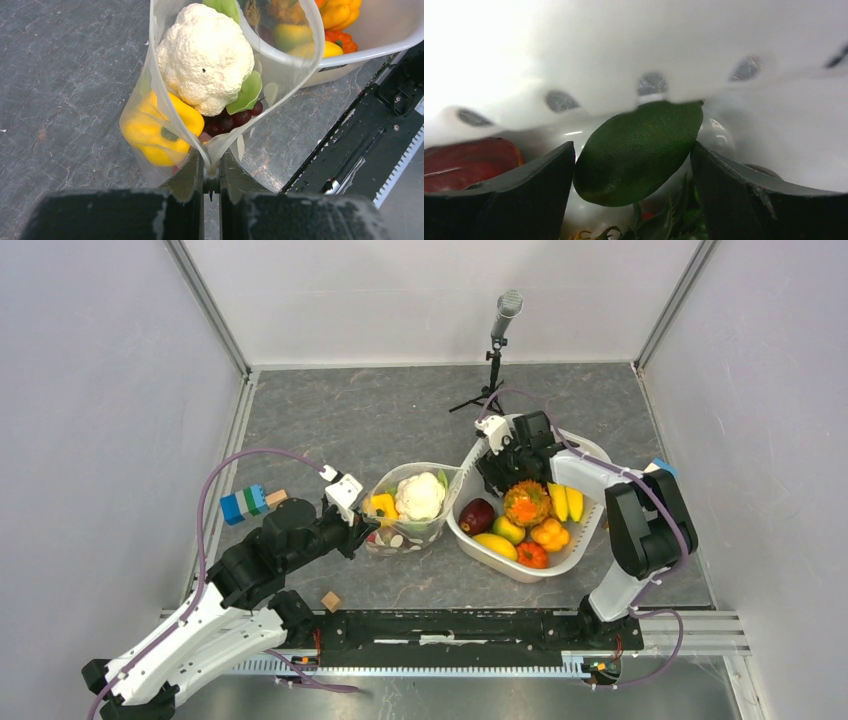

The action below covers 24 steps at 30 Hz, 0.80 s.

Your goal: Place the food in the zip-top bag and seal the zipper

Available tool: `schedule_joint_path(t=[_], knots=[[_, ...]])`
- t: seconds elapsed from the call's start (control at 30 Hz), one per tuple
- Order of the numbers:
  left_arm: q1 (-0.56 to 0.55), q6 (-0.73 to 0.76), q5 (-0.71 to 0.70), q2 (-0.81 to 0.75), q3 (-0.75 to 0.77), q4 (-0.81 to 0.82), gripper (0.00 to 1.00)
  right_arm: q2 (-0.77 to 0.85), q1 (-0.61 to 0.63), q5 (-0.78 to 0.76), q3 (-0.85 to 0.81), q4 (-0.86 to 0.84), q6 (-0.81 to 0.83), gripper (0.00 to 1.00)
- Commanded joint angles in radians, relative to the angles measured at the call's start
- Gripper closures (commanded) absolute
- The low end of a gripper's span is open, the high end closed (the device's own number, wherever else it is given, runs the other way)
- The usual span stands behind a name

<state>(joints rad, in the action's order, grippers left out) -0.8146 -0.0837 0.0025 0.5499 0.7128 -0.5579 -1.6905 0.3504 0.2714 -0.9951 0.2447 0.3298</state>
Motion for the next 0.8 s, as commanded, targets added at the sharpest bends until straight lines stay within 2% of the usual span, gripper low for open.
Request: schedule_joint_path(t=[0.0, 0.13, 0.27, 0.5, 0.7, 0.77], knots=[[0.003, 0.030, 0.002, -0.002, 0.003, 0.038, 0.98, -0.077, -0.002, -0.031, 0.007, 0.052, 0.013, 0.17], [0.003, 0.030, 0.001, 0.002, 0.004, 0.042, 0.98, -0.018, -0.003, -0.045, 0.026, 0.034, 0.012, 0.41], [0.003, 0.032, 0.001, 0.018, 0.007, 0.039, 0.98, 0.088, -0.002, 0.005, -0.002, 0.035, -0.006, 0.54], [0.003, 0.031, 0.001, 0.007, 0.004, 0.038, 0.98, 0.292, -0.002, 0.067, -0.015, 0.015, -0.041, 0.58], [0.003, 0.031, 0.002, 0.009, 0.006, 0.039, 0.98, 0.422, -0.002, 0.053, 0.016, 0.029, -0.081, 0.58], [0.003, 0.030, 0.002, 0.011, 0.006, 0.040, 0.98, 0.483, -0.002, 0.099, 0.016, 0.019, -0.115, 0.58]])
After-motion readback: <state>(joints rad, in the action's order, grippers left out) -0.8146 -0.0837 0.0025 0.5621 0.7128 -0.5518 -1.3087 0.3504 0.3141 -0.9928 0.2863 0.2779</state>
